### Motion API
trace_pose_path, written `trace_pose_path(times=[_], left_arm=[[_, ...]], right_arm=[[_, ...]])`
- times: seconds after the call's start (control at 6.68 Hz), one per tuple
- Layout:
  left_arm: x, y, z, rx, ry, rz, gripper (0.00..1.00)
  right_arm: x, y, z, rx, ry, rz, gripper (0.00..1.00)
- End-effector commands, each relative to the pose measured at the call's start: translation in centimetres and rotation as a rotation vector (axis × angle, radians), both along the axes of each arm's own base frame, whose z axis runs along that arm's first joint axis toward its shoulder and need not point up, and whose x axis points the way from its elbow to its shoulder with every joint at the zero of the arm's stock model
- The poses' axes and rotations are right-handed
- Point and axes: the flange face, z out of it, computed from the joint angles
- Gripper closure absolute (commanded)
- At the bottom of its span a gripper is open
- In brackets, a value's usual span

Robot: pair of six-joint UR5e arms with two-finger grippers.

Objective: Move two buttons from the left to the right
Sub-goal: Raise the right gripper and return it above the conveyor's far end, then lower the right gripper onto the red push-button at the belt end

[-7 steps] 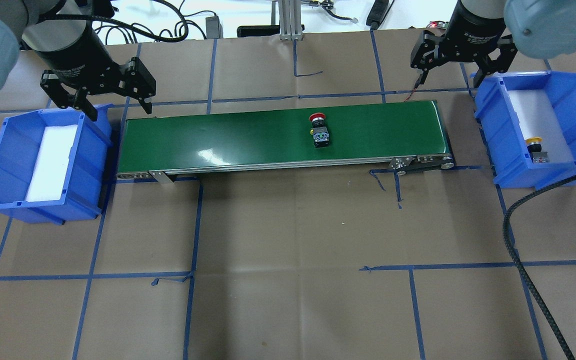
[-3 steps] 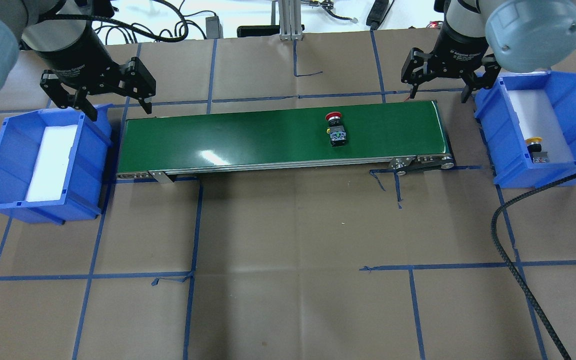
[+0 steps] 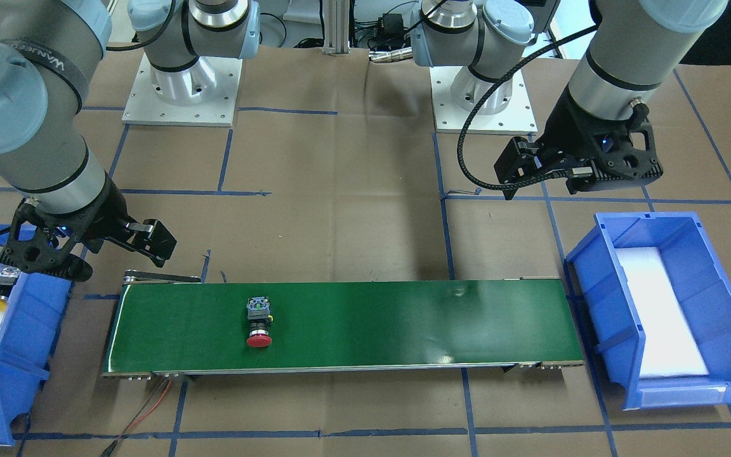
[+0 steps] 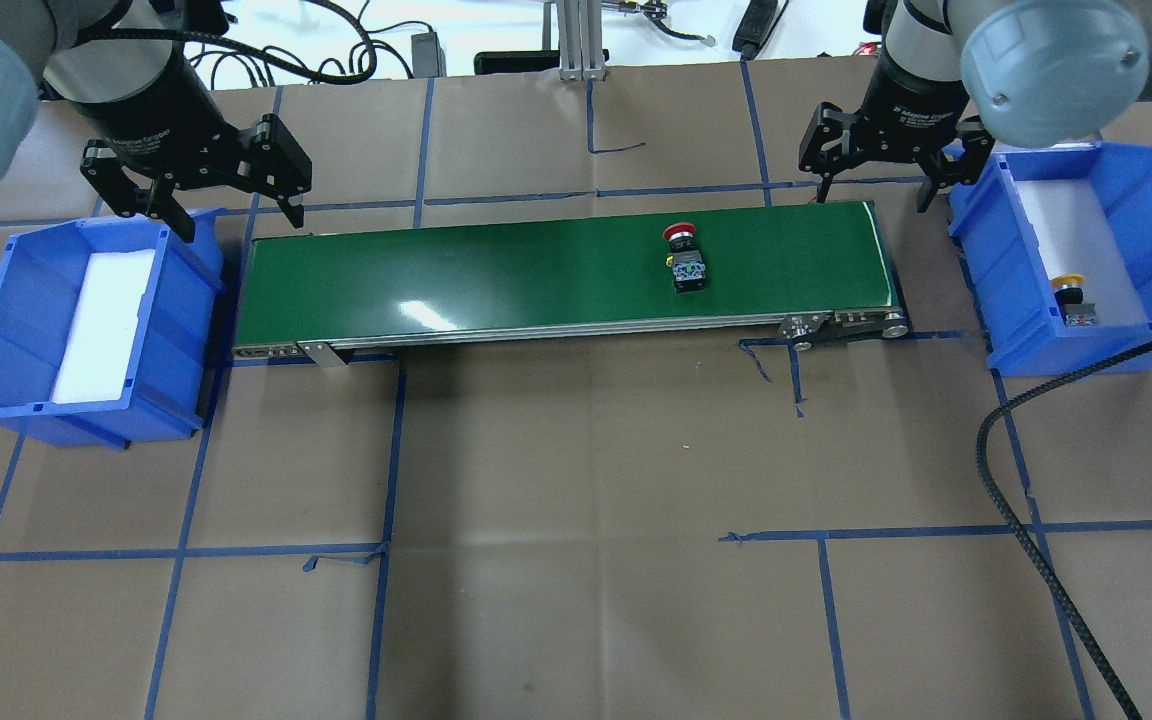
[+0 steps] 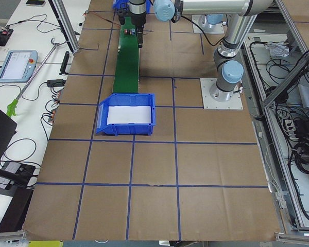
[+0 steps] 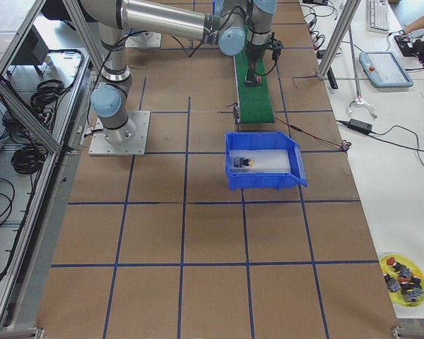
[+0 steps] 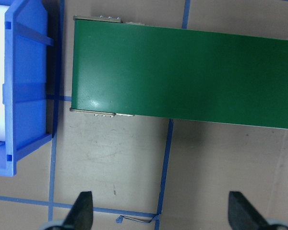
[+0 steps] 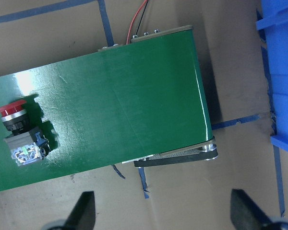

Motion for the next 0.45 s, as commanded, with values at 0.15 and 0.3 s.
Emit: trace_pose_path(times=[0.15,0.3], left_arm=[[0.0,0.0,0.0,0.0,0.0,0.0,0.0],[0.0,0.0,0.0,0.0,0.0,0.0,0.0]], right_arm=[[0.02,-0.83,-1.65,0.015,-0.003,-0.012,0.01],[0.01,-1.06,-2.16,0.021,-0.003,-0.012,0.01]])
